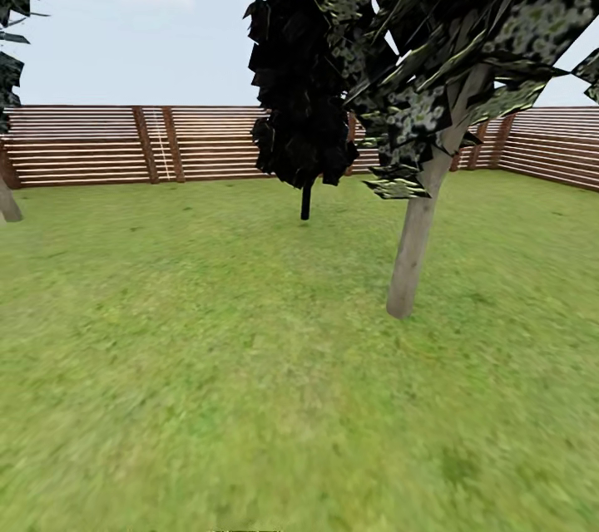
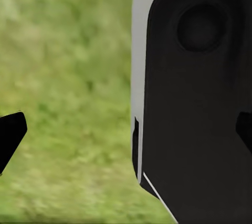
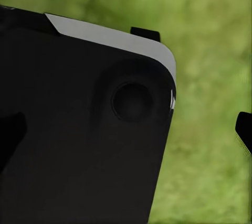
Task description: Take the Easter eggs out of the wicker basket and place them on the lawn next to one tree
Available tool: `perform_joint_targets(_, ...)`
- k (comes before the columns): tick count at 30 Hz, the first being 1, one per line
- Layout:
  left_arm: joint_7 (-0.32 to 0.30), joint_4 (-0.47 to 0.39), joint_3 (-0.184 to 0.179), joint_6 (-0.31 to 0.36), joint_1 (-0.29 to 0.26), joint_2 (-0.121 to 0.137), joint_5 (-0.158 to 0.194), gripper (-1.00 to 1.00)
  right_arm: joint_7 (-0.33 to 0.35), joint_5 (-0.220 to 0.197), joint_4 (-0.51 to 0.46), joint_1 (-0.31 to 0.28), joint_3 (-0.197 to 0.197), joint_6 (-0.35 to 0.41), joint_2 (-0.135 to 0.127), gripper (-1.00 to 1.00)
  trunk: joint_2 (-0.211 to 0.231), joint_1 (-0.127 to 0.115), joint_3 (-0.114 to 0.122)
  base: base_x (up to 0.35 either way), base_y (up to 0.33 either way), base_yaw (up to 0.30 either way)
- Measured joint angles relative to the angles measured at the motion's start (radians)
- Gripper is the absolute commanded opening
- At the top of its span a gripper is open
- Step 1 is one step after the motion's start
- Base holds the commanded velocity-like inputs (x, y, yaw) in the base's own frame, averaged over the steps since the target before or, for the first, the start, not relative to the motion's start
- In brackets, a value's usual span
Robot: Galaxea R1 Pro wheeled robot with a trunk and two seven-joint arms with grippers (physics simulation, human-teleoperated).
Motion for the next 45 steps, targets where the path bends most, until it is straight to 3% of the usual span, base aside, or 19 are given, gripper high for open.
perform_joint_targets(45,0.0,0.0,0.0,0.0,0.0,0.0,0.0,1.0,0.001,0.0,0.009,0.0,0.001,-0.003,0.003,1.0,0.0,0.0,-0.025,0.0,0.0,0.258)
